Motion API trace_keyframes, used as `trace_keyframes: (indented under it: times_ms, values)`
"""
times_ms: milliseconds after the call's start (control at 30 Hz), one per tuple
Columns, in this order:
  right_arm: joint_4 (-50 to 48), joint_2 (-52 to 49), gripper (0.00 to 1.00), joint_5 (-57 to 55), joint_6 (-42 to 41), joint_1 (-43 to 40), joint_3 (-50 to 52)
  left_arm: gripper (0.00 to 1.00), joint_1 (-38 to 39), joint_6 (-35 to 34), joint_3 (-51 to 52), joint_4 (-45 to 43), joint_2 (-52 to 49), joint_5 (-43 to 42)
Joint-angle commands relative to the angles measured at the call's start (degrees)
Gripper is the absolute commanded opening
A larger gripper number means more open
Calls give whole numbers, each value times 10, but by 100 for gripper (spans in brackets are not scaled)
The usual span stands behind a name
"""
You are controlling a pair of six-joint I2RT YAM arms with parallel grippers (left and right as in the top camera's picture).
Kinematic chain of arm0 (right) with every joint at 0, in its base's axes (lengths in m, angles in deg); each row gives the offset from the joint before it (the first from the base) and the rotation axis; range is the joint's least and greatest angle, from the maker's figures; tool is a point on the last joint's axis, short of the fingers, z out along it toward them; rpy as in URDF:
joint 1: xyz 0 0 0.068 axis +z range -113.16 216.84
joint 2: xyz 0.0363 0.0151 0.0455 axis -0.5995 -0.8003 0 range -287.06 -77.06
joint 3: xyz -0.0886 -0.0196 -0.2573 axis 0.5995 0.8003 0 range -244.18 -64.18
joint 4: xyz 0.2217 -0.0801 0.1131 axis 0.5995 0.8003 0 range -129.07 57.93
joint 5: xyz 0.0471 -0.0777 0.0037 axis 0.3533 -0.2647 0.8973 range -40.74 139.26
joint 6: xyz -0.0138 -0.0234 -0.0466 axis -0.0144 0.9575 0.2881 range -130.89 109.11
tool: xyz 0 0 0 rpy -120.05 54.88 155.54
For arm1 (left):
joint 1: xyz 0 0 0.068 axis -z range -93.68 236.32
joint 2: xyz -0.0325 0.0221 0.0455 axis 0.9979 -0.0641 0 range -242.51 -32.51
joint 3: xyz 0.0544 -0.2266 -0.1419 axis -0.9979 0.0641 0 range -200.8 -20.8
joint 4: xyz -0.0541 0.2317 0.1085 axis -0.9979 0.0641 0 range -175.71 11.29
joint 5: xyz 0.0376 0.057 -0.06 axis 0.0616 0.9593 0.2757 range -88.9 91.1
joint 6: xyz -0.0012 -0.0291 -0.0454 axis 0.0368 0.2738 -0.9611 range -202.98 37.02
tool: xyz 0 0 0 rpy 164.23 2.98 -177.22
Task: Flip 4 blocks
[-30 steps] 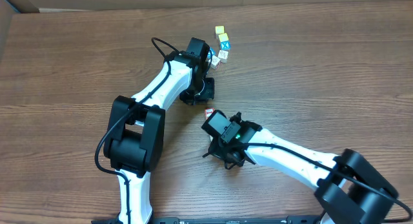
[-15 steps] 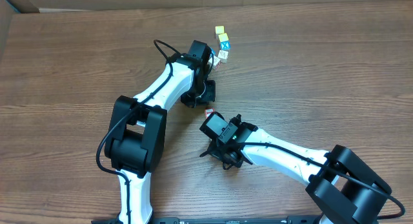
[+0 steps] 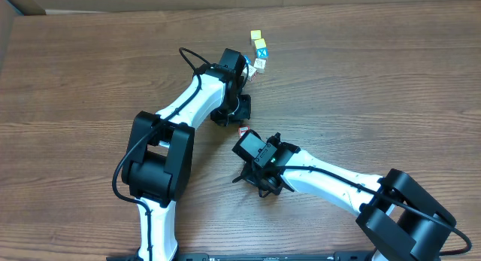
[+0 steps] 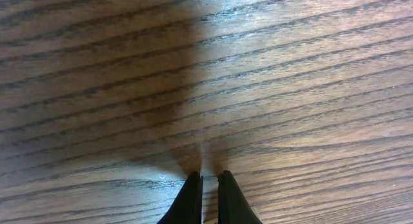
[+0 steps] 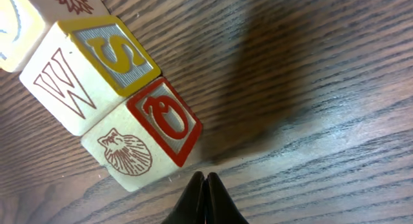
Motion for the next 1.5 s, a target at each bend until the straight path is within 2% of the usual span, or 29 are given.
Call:
trace_keyframes:
  times_ms: [0,1467]
  values:
    - [-6,-6,4,-12,-3,3,5,4,4,15,6,-2,-4,-14]
    - [-49,-6,4,-11,-3,3,5,4,19,28,6,-2,-4,-43]
